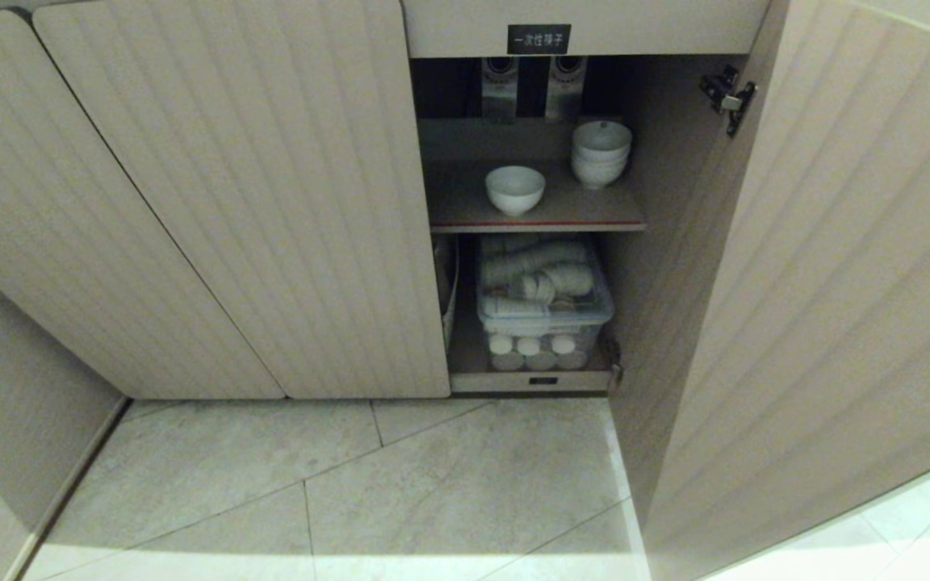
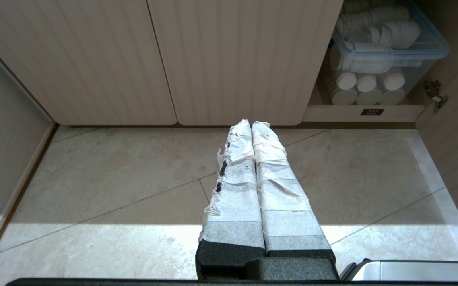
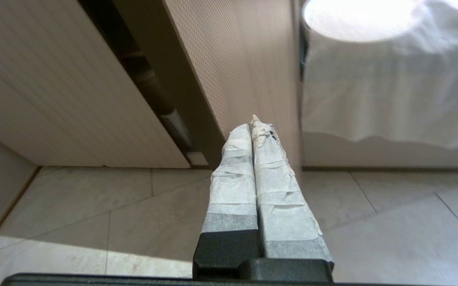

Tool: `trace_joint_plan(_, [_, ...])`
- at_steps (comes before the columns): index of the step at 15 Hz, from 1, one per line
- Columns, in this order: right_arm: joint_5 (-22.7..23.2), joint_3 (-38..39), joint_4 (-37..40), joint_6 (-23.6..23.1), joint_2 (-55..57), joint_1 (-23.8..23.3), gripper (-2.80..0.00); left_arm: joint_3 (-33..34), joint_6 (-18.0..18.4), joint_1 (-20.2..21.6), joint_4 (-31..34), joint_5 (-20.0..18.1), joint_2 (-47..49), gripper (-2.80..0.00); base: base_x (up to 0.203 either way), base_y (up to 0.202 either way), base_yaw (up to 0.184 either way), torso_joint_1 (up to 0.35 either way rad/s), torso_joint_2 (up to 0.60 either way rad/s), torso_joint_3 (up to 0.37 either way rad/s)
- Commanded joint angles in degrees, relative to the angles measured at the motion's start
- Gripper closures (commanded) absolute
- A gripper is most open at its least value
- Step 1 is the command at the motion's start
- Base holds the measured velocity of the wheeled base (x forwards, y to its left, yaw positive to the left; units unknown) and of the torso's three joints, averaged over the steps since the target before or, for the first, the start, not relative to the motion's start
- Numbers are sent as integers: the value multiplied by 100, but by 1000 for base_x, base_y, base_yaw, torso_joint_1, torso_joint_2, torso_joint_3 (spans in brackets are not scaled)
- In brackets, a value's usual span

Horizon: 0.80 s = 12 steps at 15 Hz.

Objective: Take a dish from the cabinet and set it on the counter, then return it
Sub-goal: Close the cabinet door

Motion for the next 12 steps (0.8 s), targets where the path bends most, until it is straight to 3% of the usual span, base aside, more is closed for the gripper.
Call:
trace_joint_plan(1, [23, 73, -267, 16, 210, 89, 0, 1, -3, -1, -7, 5, 0, 0, 0, 0, 0, 0, 0, 0])
trace_joint_plan(6, [107, 81, -644, 388, 467, 324, 0, 1, -3, -1, -7, -3, 0, 0, 0, 0, 0, 0, 0, 0])
trace_joint_plan(12, [586, 151, -928, 465, 677, 556, 0, 1, -3, 6, -5, 5, 0, 0, 0, 0, 0, 0, 0, 0])
